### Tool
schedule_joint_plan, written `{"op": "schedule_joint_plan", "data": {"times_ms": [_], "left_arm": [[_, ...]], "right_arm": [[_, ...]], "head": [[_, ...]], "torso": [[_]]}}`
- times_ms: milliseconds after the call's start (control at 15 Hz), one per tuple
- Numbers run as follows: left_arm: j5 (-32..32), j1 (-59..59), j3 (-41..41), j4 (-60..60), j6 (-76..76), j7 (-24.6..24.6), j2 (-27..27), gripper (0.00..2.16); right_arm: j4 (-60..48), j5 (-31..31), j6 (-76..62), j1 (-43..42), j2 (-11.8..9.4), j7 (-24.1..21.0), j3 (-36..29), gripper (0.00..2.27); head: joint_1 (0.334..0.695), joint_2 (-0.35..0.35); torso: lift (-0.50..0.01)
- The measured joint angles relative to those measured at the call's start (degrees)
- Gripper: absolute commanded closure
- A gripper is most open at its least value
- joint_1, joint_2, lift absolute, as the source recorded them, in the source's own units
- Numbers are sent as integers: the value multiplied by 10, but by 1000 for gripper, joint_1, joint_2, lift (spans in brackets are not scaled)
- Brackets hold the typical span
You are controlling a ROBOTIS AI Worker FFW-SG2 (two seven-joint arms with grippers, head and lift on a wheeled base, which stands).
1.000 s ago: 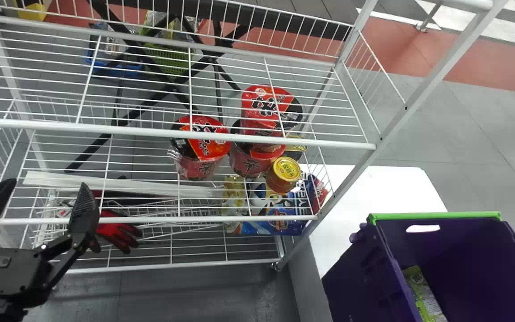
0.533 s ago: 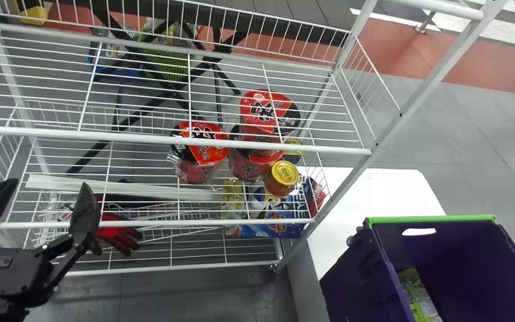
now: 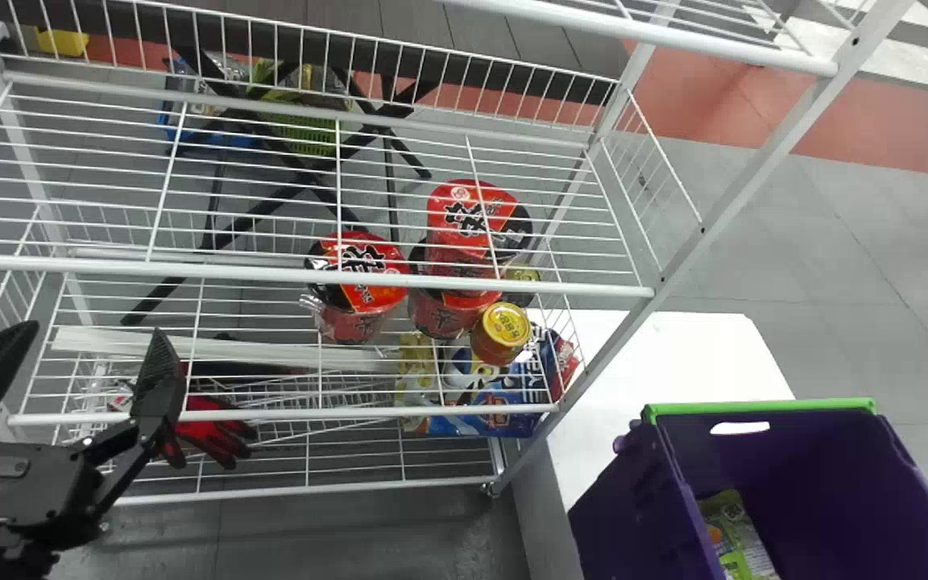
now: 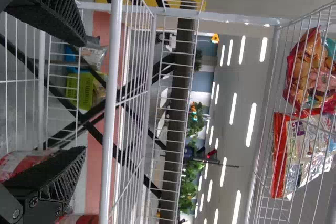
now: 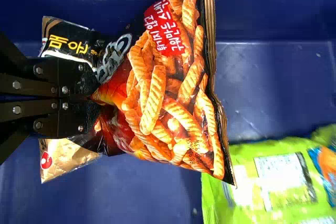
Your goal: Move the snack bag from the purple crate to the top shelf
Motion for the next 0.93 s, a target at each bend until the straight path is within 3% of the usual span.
{"op": "schedule_joint_plan", "data": {"times_ms": [933], "left_arm": [[-12,12,-8,-18,-1,8,0,113]], "right_arm": [[-73,-16,35,10,7,30,-42,1656]], "head": [[695,-350]], "torso": [[-339]]}}
